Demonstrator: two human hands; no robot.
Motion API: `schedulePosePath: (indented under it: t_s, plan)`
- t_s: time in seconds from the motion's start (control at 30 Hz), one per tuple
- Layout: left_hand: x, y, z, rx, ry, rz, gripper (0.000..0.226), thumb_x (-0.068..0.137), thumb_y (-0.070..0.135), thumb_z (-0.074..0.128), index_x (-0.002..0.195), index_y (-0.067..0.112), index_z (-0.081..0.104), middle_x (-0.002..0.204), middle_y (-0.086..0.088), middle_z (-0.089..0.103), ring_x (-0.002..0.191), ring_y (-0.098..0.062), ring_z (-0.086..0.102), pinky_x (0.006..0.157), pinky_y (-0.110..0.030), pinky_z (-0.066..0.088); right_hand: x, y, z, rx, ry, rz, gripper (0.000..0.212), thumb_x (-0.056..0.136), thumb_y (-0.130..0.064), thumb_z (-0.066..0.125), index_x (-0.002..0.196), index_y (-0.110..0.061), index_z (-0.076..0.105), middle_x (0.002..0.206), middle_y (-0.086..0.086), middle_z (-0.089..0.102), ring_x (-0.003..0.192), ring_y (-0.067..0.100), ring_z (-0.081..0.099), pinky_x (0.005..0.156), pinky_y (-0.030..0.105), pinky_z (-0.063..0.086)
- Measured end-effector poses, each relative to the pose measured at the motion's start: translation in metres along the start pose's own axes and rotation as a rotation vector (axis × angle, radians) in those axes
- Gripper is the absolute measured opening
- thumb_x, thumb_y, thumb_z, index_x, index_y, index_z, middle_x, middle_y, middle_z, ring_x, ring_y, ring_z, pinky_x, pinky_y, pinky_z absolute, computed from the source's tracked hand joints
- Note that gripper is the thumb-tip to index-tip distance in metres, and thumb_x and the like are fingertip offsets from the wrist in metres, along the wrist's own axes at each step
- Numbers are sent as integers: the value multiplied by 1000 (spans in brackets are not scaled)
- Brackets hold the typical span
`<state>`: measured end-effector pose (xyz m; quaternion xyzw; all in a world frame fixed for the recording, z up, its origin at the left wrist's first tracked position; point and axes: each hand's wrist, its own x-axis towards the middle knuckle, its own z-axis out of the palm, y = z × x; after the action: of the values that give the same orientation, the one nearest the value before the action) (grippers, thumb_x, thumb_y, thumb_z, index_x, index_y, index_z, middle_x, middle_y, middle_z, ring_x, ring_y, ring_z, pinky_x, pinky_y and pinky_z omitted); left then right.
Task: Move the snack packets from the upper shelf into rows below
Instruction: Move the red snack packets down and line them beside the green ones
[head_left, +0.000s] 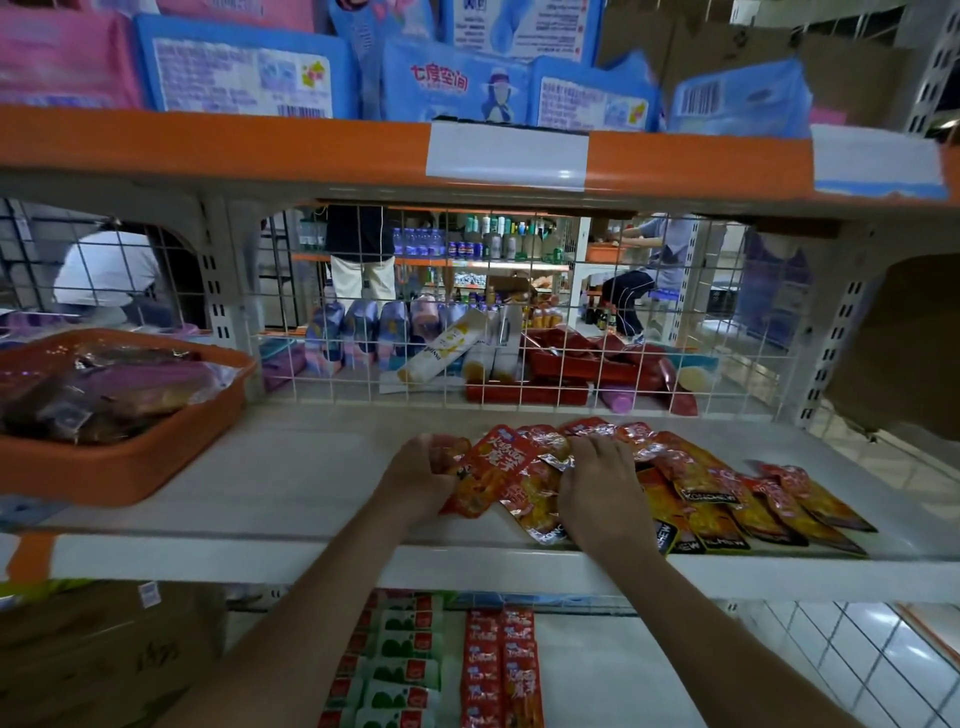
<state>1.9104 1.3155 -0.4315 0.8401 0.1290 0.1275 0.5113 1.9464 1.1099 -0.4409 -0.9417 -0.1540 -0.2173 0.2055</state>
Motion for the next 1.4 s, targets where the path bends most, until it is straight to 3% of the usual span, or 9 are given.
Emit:
schedulePosePath:
  t_s: [0.1, 0.2, 0.33, 0.63, 0.77, 0.97, 1.07, 1.17, 1.4]
  plan:
    - [0, 1, -4, -46, 70, -13, 44, 95, 1, 52, 137, 14, 56, 128, -7, 61, 107, -18, 60, 88, -29, 52, 1, -1, -1, 7, -3, 8, 38, 100, -19, 42, 136, -9, 48, 136, 9, 49, 132, 26, 33, 107, 37, 35]
    - [0, -2, -10, -331, 165, -79, 38, 97, -4, 46, 128, 11, 62, 108, -5, 68, 90, -15, 65, 77, -32, 56, 1, -1, -1, 8, 2, 9, 39, 100, -20, 43, 137, -8, 48, 137, 10, 49, 133, 26, 33, 108, 37, 34]
    - [5, -6, -14, -620, 282, -157, 27, 100, -2, 46, 119, 10, 61, 103, -9, 69, 92, -22, 68, 82, -42, 58, -1, -2, -1, 22, 3, 5, 40, 101, -22, 44, 139, -9, 46, 138, 9, 48, 133, 25, 33, 108, 36, 34]
    - [4, -2, -13, -598, 378, -75, 31, 95, 2, 57, 123, 16, 60, 105, -2, 67, 97, -19, 67, 89, -40, 56, 1, -2, -5, 14, 29, -59, 42, 99, -18, 49, 140, -12, 50, 138, 8, 54, 132, 26, 37, 111, 37, 32]
    - [1, -3, -14, -563, 350, -10, 23, 93, 8, 58, 94, 29, 68, 98, 0, 74, 94, -20, 71, 86, -42, 58, 15, -11, -4, 11, 55, -331, 37, 91, -11, 60, 128, -14, 64, 123, 7, 67, 118, 29, 51, 103, 38, 40]
    - [2, -4, -17, -558, 365, 30, 27, 92, 0, 53, 109, 15, 68, 97, -4, 72, 86, -15, 69, 63, -22, 52, 48, -56, 31, -160, -237, -660, 53, 92, -17, 60, 144, -23, 49, 150, -2, 47, 136, 25, 39, 114, 35, 30]
    - [4, -4, -19, -539, 359, 33, 24, 92, 3, 54, 98, 23, 67, 93, -1, 72, 85, -15, 69, 64, -24, 53, 60, -74, 33, -178, -453, -597, 69, 93, -16, 59, 152, -36, 30, 160, -6, 29, 145, 32, 25, 117, 50, 29]
    - [7, -8, -19, -521, 348, 15, 21, 92, 9, 56, 108, 18, 68, 100, -4, 73, 89, -19, 71, 78, -38, 60, 72, -82, 27, -208, -619, -486, 62, 97, -22, 57, 150, -41, 31, 154, 3, 34, 143, 33, 26, 117, 52, 27]
    - [9, -9, -17, -548, 336, 29, 26, 91, 4, 59, 113, 18, 65, 102, -4, 71, 88, -15, 69, 75, -32, 56, 82, -77, 20, -177, -487, -507, 45, 90, -31, 66, 132, -31, 52, 128, 0, 50, 113, 20, 37, 95, 38, 38]
